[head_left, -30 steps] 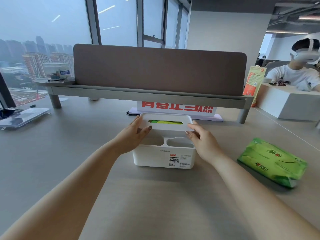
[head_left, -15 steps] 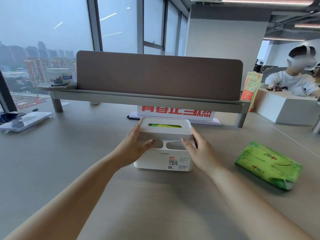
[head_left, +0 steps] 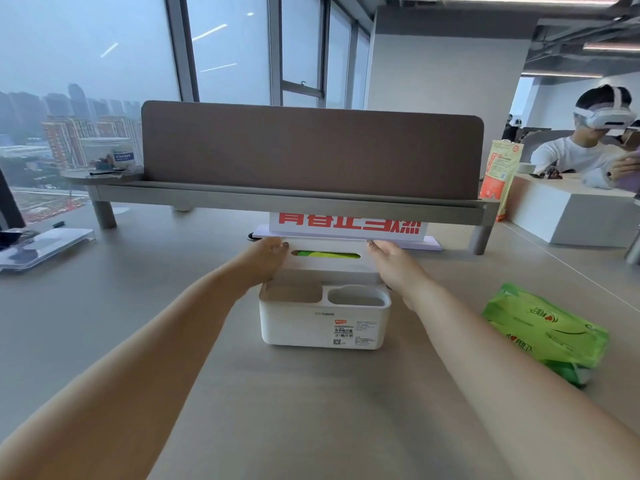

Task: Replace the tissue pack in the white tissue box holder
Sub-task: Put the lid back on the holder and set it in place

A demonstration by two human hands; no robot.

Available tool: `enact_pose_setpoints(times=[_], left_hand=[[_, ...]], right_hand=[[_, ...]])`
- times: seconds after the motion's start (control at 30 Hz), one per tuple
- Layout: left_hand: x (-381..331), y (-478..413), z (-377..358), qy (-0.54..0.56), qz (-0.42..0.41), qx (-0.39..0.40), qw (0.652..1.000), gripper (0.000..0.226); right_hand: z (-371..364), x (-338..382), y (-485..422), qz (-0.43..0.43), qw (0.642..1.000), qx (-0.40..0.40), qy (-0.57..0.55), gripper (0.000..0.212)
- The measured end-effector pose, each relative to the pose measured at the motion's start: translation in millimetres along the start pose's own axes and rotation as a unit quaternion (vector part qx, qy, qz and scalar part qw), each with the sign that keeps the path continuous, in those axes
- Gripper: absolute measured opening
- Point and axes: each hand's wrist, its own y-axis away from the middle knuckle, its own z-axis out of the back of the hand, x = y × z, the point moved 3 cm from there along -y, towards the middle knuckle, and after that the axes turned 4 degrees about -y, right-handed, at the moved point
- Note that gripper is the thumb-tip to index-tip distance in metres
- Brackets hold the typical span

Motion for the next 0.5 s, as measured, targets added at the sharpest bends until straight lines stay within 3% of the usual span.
enact_pose_setpoints(times=[0.1, 0.23, 0.37, 0.5], left_hand=[[10.9, -22.2, -7.1, 0.131, 0.035, 0.023, 0.991, 0.039], [17.0, -40.9, -9.5, 0.260, 0.102, -0.022, 0.960, 0.031], [23.5, -57.8, -11.3, 0.295, 0.147, -0.053, 0.943, 0.012], [31.3, -70.6, -12.1, 0.315, 0.142, -0.071, 0.936, 0.022]], right_hand=[[-0.9, -5.2, -21.1, -0.069, 0.991, -0.008, -0.112, 0.041], [-1.1, -17.4, -37.2, -0.128, 0.969, -0.055, -0.206, 0.034], [-1.6, -27.1, -46.5, -0.127, 0.955, -0.064, -0.260, 0.025], [-0.6, -33.7, -53.8, -0.115, 0.947, -0.084, -0.288, 0.019]])
